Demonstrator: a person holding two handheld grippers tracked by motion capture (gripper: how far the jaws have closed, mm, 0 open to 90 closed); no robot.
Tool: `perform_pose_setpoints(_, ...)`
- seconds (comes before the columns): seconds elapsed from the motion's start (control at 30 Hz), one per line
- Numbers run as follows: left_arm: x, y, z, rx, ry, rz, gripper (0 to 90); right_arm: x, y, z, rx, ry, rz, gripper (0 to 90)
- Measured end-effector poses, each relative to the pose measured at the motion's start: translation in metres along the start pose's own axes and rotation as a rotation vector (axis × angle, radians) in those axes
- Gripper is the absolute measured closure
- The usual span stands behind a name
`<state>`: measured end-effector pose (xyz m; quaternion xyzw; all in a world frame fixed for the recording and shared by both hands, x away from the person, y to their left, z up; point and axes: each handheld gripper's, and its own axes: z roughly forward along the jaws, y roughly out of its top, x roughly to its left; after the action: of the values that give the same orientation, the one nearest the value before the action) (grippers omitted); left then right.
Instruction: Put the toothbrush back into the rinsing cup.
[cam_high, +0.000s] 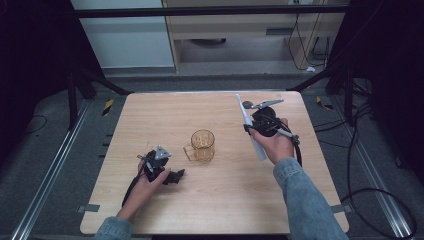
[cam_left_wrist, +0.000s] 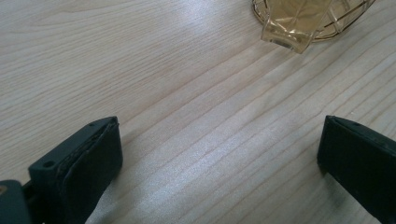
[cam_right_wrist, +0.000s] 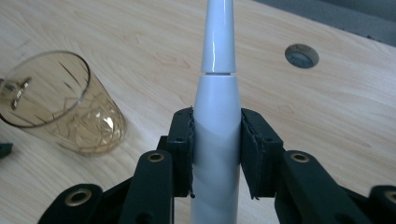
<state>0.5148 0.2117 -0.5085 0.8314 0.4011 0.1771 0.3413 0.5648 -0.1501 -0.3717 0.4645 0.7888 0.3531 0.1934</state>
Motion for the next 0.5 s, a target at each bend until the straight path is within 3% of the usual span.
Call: perform_pose_setpoints(0.5, 0.000, 0.000, 0.000, 0.000, 0.000, 0.001, 0.0, 0.019, 0.013, 0.006, -0.117, 0.022, 0.026, 67.0)
